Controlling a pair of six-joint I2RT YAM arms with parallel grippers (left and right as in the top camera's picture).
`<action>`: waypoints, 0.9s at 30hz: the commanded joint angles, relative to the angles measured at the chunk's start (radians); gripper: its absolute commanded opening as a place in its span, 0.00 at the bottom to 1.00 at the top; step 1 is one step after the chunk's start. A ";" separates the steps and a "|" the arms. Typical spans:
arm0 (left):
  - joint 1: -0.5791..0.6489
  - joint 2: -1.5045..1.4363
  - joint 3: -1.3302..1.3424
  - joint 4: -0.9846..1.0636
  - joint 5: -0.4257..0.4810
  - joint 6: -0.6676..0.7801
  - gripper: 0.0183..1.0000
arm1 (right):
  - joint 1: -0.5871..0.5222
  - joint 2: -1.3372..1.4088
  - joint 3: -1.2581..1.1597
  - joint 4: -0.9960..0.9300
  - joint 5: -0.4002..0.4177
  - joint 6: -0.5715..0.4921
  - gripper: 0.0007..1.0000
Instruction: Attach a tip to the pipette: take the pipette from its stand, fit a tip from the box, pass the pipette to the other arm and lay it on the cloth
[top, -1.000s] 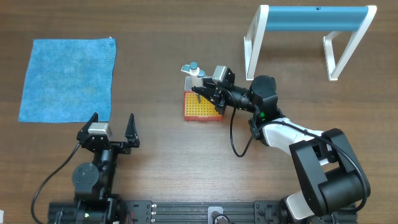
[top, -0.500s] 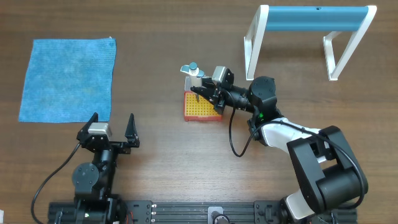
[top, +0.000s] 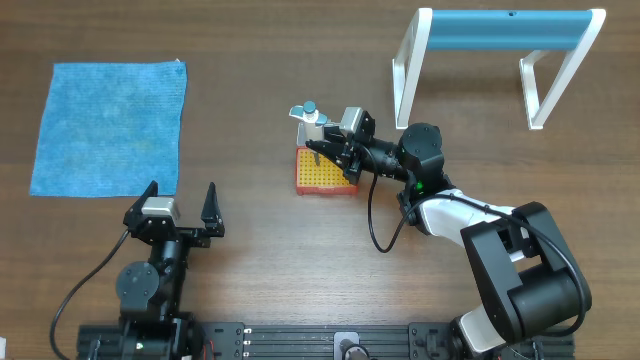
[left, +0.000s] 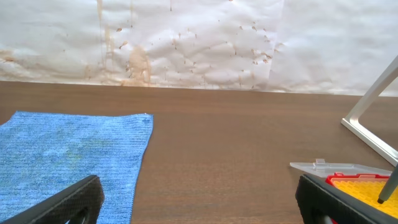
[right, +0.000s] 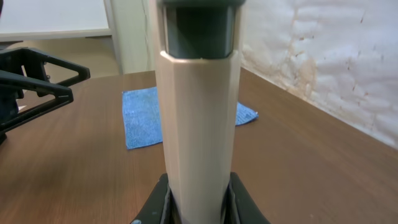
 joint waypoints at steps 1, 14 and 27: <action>-0.004 -0.005 -0.002 -0.005 0.015 0.009 1.00 | -0.016 0.006 -0.005 -0.008 0.004 0.019 0.07; -0.004 -0.005 -0.002 -0.005 0.015 0.009 1.00 | -0.023 -0.008 -0.004 -0.001 -0.004 0.024 0.07; -0.004 -0.005 -0.002 -0.005 0.015 0.009 1.00 | -0.023 -0.011 -0.004 0.043 -0.031 0.054 0.08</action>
